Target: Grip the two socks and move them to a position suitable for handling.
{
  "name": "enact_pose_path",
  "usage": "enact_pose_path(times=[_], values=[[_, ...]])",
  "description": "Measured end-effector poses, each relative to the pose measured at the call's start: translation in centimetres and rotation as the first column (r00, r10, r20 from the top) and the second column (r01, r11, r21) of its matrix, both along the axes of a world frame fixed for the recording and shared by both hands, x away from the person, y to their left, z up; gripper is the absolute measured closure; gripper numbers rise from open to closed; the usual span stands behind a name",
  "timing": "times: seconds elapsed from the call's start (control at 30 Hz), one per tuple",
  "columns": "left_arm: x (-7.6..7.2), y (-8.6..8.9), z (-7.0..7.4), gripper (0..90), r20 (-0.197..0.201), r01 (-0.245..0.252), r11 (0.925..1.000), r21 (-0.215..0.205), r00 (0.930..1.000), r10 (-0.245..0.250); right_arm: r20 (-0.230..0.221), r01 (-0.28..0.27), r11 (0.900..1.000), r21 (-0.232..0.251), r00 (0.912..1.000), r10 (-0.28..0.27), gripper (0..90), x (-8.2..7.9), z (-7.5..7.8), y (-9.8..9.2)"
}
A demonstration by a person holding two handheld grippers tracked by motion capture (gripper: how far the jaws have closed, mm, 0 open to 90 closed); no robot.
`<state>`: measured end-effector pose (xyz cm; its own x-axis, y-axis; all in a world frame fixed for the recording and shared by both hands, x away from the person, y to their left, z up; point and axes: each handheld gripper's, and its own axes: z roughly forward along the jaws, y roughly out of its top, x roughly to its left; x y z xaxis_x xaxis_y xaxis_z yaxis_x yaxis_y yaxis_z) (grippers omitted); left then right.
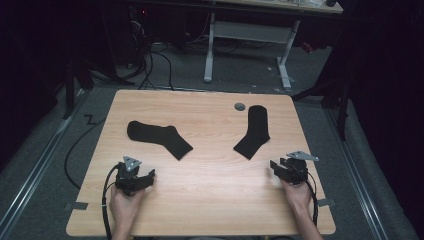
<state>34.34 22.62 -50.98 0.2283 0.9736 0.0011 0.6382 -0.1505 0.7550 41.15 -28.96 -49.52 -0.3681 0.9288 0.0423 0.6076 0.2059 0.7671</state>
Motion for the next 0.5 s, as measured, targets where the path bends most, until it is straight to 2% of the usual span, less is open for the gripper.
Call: enact_pose_path(times=[0.03,0.1,0.23,0.4,0.5], values=[[0.0,0.0,0.0,27.9,0.000,0.001,1.0000,0.000,1.0000,-0.001,0.019,-0.007,1.000,-0.003,0.9998,0.007,52.8,0.2,0.3,0.3],[0.0,0.0,0.0,27.9,0.000,0.000,1.0000,-0.001,1.0000,0.000,0.024,-0.006,1.000,-0.003,0.9997,0.006,52.9,0.4,0.4,0.5],[0.0,0.0,0.0,28.1,-0.001,0.000,1.0000,-0.001,1.0000,0.000,0.020,-0.031,0.999,-0.022,0.9993,0.031,55.2,1.9,1.3,1.7],[0.0,0.0,0.0,28.1,0.000,0.000,1.0000,-0.001,1.0000,0.000,0.026,-0.040,0.999,-0.008,0.9988,0.040,56.6,3.1,2.1,2.7],[0.0,0.0,0.0,28.1,0.000,0.000,1.0000,-0.001,1.0000,0.000,0.034,-0.047,0.999,-0.015,0.9983,0.047,57.2,4.6,2.8,3.7]])
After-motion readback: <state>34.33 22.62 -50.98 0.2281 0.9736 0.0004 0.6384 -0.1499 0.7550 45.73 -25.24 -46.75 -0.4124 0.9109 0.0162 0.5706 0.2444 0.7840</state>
